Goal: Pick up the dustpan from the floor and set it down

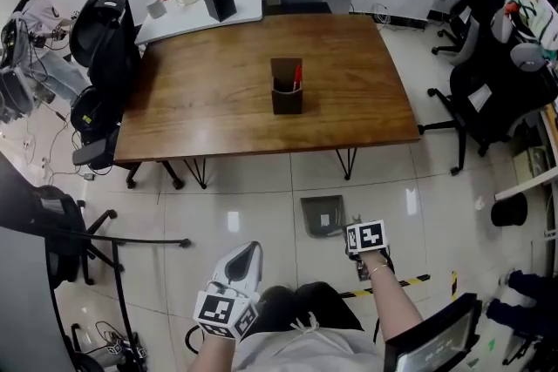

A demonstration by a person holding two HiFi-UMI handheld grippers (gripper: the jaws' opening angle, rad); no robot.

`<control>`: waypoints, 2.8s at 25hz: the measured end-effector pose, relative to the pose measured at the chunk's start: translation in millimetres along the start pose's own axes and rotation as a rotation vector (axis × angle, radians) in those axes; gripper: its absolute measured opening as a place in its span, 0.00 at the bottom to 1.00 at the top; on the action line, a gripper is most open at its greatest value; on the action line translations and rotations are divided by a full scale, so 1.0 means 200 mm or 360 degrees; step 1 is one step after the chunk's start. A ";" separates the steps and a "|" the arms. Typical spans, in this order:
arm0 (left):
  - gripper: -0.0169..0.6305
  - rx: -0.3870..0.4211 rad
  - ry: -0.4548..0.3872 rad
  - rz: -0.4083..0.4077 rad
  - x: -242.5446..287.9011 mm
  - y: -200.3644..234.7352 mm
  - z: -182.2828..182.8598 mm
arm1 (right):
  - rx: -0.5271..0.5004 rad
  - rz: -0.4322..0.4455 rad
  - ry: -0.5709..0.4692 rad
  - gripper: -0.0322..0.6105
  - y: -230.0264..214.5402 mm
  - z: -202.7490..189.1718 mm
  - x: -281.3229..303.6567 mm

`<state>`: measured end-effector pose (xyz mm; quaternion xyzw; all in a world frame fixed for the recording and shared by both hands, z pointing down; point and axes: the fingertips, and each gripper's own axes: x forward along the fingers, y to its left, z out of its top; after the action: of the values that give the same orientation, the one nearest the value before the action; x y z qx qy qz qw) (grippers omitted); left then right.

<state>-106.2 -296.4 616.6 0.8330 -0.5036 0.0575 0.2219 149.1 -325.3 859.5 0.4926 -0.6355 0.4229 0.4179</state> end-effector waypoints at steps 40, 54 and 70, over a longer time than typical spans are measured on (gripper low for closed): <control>0.05 0.0045 -0.0156 0.0043 -1.46 -1.00 -0.03 | -0.0341 0.0069 -0.0036 0.15 0.36 -1.27 -1.77; 0.05 0.0130 -0.0285 -0.0014 -1.70 -1.20 0.01 | -0.0370 0.0115 0.0018 0.15 0.39 -1.61 -1.94; 0.05 0.0145 -0.0267 0.0033 -1.63 -1.11 0.00 | -0.0377 0.0128 0.0025 0.15 0.37 -1.54 -1.86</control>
<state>-72.1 56.7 442.5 0.8389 -0.5258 0.0127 0.1402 173.2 79.3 587.6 0.4106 -0.6970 0.3650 0.4608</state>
